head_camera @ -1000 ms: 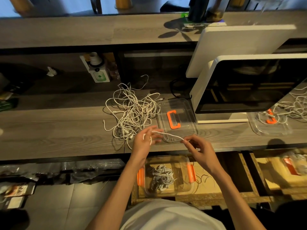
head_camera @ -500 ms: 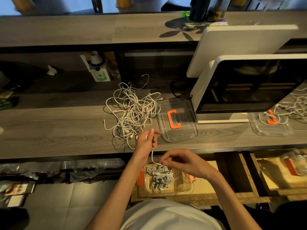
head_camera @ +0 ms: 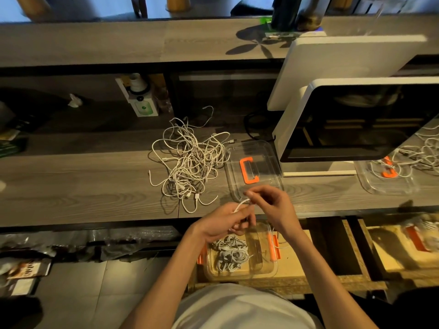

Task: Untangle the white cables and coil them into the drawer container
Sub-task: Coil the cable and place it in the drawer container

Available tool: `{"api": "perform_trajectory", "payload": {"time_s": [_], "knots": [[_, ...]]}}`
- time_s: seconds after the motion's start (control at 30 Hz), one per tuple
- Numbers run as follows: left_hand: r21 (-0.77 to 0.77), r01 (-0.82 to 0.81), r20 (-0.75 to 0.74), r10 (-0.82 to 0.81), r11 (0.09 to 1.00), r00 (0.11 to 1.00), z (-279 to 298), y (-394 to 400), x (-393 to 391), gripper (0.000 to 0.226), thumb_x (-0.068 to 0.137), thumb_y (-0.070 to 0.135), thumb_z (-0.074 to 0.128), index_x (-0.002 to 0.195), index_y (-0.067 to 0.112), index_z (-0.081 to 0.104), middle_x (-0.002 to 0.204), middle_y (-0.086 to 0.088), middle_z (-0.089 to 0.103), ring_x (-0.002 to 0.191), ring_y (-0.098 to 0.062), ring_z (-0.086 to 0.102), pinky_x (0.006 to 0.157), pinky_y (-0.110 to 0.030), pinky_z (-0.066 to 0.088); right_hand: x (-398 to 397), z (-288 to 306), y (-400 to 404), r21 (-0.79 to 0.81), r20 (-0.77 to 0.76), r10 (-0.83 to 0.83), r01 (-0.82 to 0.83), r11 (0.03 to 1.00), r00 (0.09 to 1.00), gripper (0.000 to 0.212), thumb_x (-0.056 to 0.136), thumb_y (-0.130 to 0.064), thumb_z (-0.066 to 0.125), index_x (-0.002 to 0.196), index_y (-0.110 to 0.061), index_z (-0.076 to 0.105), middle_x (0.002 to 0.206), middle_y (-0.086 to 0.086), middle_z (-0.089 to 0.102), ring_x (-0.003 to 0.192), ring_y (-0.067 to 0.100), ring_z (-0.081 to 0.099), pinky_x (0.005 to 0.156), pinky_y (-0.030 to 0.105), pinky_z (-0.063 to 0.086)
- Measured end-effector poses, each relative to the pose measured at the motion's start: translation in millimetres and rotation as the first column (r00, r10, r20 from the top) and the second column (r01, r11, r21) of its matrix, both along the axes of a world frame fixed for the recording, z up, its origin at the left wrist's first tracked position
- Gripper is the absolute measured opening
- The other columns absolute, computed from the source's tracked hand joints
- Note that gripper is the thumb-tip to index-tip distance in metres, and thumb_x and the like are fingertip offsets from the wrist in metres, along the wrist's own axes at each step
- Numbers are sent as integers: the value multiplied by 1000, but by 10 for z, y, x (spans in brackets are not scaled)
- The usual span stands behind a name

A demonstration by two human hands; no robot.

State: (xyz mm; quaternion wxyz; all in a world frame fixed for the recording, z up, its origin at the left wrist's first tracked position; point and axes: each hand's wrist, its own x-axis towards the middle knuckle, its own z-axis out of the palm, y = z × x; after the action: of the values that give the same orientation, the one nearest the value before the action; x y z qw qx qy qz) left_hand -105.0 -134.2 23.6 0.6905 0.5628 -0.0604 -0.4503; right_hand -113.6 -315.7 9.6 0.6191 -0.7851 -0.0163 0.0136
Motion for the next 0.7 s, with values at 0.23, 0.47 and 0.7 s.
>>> {"api": "perform_trajectory", "payload": {"time_s": [0.23,0.47,0.7], "knots": [[134,-455,185,429,880,884,-122,110,101,39,108,29,42,106,6,73,76,-1,62,56,-7,39,52,-17,32,-113,-69,-270,-243,-44,-28,17,970,999,8,97,-33,65,98,-29,72,76,-8,67,71,3,62,64,15,49],[137,-714,263,670,686,694,-145,199,191,28,109,25,41,119,13,64,97,-5,77,53,-5,40,53,-17,36,-253,-164,-381,-206,-45,0,-9,979,999,14,99,-29,61,106,-26,73,87,-17,68,83,8,65,72,19,54],[109,-767,287,718,633,634,-194,226,201,30,110,25,36,131,16,56,100,-2,78,81,-8,66,69,-18,51,-340,-271,-251,-253,-104,42,-67,965,994,14,100,-23,63,104,-35,68,80,-8,72,80,6,70,75,20,56]]}}
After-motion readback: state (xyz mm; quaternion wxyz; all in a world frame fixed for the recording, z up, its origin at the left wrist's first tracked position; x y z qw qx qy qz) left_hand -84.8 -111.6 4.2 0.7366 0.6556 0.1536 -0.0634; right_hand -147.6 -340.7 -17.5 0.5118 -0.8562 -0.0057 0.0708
